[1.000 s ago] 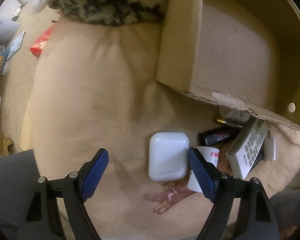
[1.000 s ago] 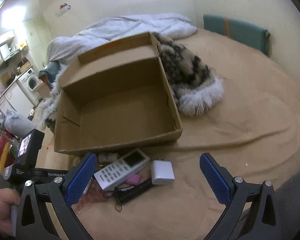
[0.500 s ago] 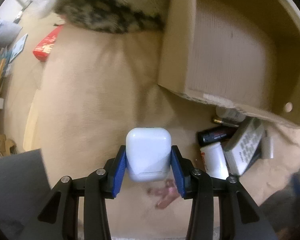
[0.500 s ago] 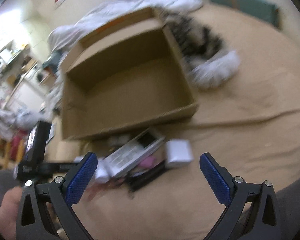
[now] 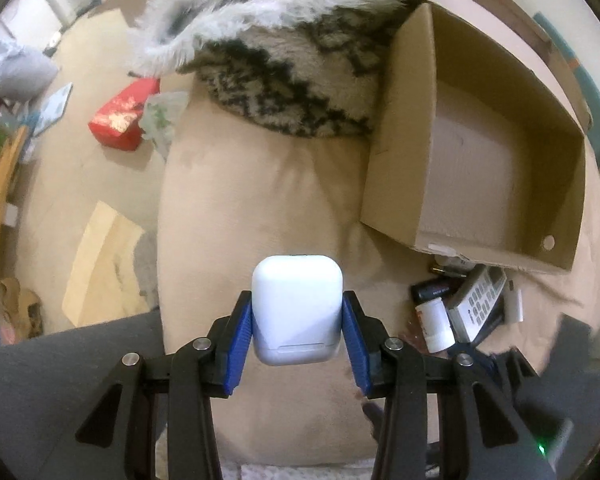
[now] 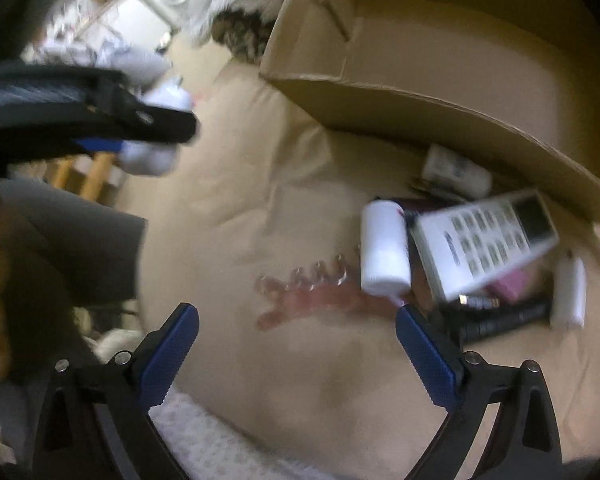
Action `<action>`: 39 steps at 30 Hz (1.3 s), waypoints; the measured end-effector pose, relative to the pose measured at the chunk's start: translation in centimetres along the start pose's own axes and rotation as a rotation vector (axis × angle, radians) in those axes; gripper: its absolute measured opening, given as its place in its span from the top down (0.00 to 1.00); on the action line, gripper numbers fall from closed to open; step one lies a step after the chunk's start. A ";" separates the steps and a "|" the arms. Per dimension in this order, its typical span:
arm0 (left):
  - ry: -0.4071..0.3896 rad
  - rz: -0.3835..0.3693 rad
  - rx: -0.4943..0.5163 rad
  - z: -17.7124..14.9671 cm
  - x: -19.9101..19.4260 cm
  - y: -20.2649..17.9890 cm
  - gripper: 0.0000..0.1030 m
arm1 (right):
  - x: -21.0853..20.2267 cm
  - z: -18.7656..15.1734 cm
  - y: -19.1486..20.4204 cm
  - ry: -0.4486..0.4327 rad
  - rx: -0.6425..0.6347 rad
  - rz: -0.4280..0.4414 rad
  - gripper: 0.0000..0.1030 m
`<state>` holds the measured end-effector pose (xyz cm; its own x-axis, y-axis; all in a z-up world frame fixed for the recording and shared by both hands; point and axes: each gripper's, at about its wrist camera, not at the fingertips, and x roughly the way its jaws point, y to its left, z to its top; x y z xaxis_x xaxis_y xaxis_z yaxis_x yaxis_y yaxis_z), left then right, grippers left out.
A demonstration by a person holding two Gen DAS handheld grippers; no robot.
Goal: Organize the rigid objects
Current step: 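Lift the earbud case with the left gripper while the right gripper grasps the pink comb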
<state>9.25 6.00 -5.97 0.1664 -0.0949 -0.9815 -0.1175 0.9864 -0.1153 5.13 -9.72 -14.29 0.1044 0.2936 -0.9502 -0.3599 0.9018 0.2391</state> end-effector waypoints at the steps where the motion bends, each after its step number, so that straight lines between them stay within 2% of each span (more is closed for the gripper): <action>1: 0.006 -0.010 -0.012 -0.4 0.4 -0.2 0.62 | 0.7 0.3 0.2 0.020 -0.012 -0.025 0.00; 3: 0.008 -0.027 -0.037 -0.3 1.0 0.5 0.62 | 2.2 0.8 0.7 0.078 -0.026 -0.034 0.00; 8: -0.022 -0.037 -0.055 0.3 0.9 0.4 0.62 | 6.2 2.2 2.1 0.205 -0.093 -0.143 0.00; 10: -0.024 -0.028 -0.061 0.5 1.0 0.5 0.62 | 7.3 2.0 2.7 0.216 -0.136 -0.192 0.00; 12: -0.008 -0.033 -0.069 0.5 1.3 0.7 0.62 | 7.6 2.0 3.1 0.197 -0.142 -0.201 0.00; 19: 0.003 -0.013 -0.067 0.4 2.1 0.4 0.62 | 6.2 0.1 2.2 0.151 -0.160 -0.135 0.01; 24: -0.010 0.016 -0.067 0.4 2.2 0.6 0.62 | 3.9 -0.8 0.4 0.126 -0.053 0.011 0.01; 27: -0.006 0.020 -0.067 0.3 2.4 0.6 0.62 | 1.6 -1.4 -1.0 0.107 -0.006 0.075 0.01; 34: -0.014 0.030 -0.052 -0.1 2.5 0.2 0.62 | -3.7 -3.4 -2.8 0.035 0.037 0.146 0.01; 35: -0.017 0.029 -0.053 -0.1 2.4 0.2 0.62 | -5.6 -3.5 -4.7 0.024 0.046 0.158 0.01; 39: -0.037 0.013 -0.053 -0.4 2.2 0.0 0.62 | -9.7 -3.1 -6.1 -0.098 0.047 0.171 0.01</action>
<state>9.27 5.77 -8.20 0.2002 -0.0761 -0.9768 -0.1717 0.9788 -0.1114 3.44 -19.00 -7.14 0.1363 0.4712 -0.8714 -0.3370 0.8492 0.4065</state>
